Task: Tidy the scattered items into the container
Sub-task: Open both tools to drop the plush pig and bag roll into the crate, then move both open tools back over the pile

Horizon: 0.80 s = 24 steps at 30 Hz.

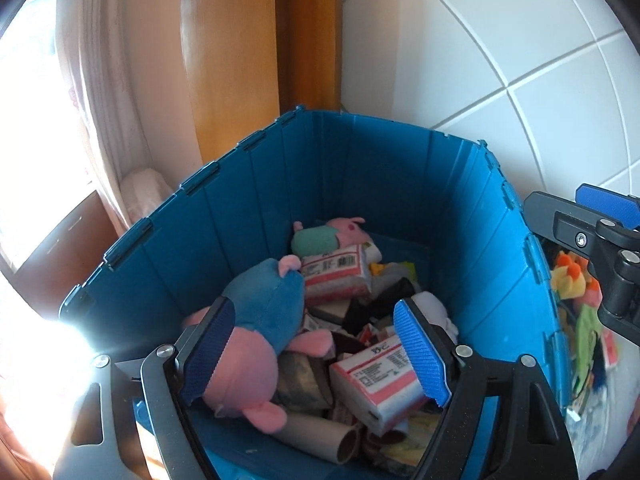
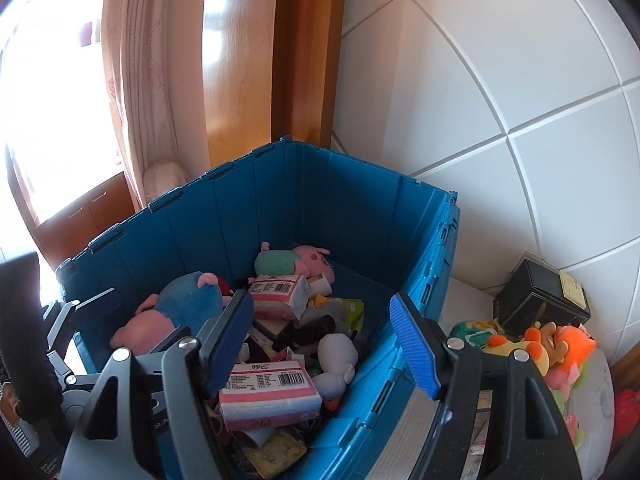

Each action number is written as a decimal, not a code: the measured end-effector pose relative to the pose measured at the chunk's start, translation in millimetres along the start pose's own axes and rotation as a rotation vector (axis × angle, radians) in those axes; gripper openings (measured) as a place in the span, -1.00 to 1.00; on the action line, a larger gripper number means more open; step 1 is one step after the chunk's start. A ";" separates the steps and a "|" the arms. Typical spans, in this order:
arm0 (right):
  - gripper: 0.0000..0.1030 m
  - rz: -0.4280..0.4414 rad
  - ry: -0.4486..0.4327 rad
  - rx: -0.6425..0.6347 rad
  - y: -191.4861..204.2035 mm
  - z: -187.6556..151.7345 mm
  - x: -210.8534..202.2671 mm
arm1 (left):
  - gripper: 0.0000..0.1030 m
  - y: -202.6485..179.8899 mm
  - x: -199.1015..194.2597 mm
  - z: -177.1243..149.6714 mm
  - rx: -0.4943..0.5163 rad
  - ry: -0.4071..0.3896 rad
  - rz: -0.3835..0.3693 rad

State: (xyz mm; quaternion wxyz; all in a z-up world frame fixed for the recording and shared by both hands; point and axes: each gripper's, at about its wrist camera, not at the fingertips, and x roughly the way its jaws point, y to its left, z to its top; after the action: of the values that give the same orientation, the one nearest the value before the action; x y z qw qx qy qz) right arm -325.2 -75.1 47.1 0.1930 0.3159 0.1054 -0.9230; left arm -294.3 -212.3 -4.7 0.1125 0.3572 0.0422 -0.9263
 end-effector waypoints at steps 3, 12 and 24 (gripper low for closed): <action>0.50 -0.011 -0.019 0.038 -22.0 -12.7 -17.3 | 0.60 -12.3 -9.2 -0.9 0.007 -0.023 -0.018; 0.58 -0.070 -0.069 0.162 -106.7 -66.9 -73.6 | 0.63 -72.5 -54.8 -13.8 0.034 -0.108 -0.060; 0.60 -0.133 -0.068 0.282 -209.1 -155.7 -136.7 | 0.76 -184.1 -111.8 -57.5 0.140 -0.168 -0.154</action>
State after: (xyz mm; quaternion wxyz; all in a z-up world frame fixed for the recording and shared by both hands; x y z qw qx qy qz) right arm -229.9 202.7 26.3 0.0887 0.3009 -0.0114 -0.9494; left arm -220.2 -4.5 27.3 0.0191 0.2809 -0.0047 -0.9595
